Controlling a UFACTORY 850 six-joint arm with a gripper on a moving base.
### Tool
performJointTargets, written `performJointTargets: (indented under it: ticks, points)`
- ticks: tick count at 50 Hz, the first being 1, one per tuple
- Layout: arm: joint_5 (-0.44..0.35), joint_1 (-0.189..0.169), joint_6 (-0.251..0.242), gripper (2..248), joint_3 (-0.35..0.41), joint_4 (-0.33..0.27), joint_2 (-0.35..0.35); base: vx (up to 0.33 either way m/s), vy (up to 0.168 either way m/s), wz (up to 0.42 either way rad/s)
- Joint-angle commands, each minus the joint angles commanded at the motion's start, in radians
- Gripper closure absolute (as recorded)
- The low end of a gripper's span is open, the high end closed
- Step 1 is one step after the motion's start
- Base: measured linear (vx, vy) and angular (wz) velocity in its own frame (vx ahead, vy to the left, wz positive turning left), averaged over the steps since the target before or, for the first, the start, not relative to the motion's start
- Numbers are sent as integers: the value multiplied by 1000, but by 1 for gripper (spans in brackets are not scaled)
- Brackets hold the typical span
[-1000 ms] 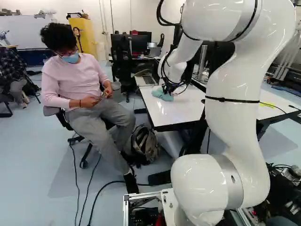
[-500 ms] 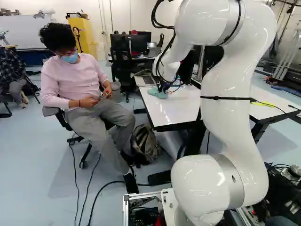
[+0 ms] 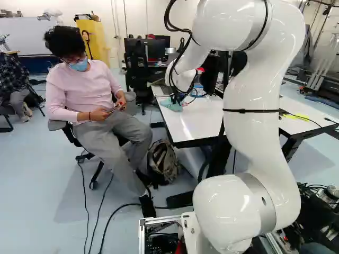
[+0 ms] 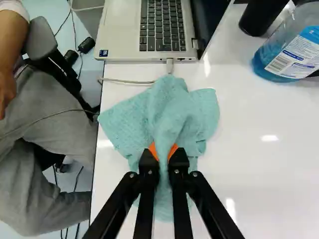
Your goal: Clean the table with the green towel
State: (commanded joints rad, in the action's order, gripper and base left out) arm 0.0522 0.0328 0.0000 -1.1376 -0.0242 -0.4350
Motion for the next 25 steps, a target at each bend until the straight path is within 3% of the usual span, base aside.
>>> performJointTargets:
  ticks: [14, 25]
  points:
    - [0, 8, 0, 213, 70, 0, 55, 0, 0, 0]
    - [0, -8, 0, 213, 119, 0, 93, 0, 0, 0]
